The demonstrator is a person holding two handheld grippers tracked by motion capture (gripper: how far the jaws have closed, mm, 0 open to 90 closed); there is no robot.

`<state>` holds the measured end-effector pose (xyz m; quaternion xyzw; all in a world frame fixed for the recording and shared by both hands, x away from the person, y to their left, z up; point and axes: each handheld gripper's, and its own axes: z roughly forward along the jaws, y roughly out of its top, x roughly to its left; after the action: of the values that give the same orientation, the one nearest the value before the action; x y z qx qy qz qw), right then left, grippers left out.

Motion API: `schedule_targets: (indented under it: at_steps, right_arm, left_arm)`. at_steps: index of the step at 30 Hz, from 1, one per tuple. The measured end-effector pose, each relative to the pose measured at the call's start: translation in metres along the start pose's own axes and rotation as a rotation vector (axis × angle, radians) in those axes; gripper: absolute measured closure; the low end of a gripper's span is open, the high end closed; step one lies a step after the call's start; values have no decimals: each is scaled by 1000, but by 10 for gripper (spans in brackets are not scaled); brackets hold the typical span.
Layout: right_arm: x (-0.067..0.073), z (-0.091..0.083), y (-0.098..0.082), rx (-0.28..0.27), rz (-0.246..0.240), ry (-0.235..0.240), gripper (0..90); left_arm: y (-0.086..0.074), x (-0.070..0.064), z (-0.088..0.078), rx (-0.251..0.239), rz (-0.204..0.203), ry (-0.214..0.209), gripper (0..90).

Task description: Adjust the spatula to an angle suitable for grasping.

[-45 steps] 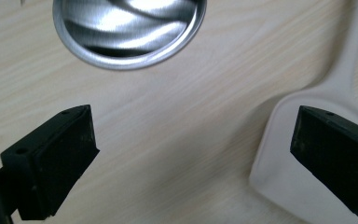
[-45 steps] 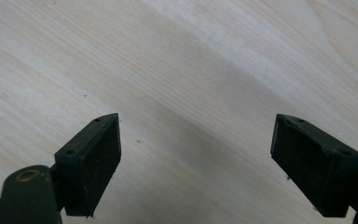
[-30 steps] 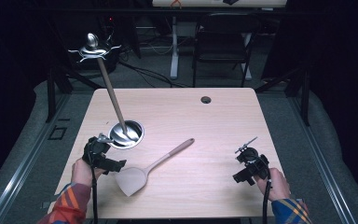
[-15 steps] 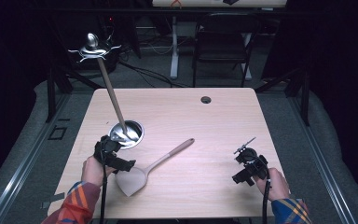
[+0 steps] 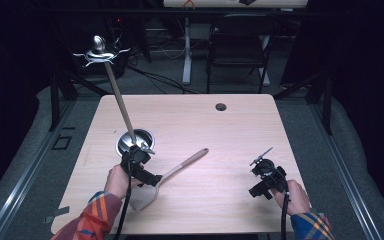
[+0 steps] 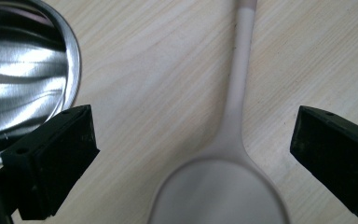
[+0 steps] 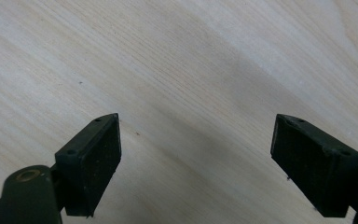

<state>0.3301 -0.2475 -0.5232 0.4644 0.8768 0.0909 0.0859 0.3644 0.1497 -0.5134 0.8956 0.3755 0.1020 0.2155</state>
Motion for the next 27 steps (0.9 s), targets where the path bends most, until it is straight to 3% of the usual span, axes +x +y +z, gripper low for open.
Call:
schedule_targets:
  at_steps: [2,4,7,8,11,13,14,16,23,27]
  right_arm:
    - [1,0,0,-7,1,8,156]
    - [1,0,1,-5,-8,3,156]
    - [1,0,1,-1,-4,5,156]
    - [1,0,1,0,-7,5,156]
    - [1,1,1,2,-10,5,156]
    - [1,0,1,3,-11,4,156]
    - [0,0,1,9,-19,-3,156]
    - [1,0,1,9,-17,1,156]
    - [2,0,1,14,-11,10,156]
    - [2,1,1,15,-11,3,156]
  left_arm:
    - [2,-1,1,0,2,2,33]
    - [6,-5,5,11,10,4,137]
    - [10,-9,11,19,21,-2,175]
    - [13,-12,16,23,35,-12,255]
    - [15,-16,19,26,36,-11,332]
    - [17,-20,23,36,40,15,360]
    - [19,-22,25,40,45,15,442]
    - [20,-23,26,43,44,16,495]
    - [22,-26,32,45,64,-27,613]
    - [21,-25,34,77,82,-34,654]
